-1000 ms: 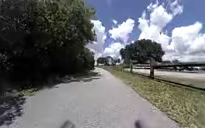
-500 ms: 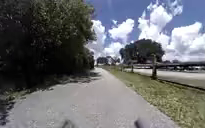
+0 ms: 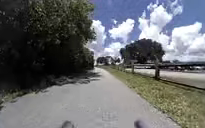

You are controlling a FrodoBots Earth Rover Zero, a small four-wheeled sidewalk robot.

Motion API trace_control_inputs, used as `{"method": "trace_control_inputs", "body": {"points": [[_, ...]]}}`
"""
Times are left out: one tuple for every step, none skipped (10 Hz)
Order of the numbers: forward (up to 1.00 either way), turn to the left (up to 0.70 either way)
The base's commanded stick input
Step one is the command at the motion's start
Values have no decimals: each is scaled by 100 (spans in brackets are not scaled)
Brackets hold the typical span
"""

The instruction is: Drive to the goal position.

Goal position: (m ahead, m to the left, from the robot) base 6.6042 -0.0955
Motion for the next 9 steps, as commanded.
{"method": "trace_control_inputs", "body": {"points": [[50, 0], [50, 0], [50, 0], [50, 0], [50, 0], [50, 0], [50, 0], [50, 0], [50, 0]]}}
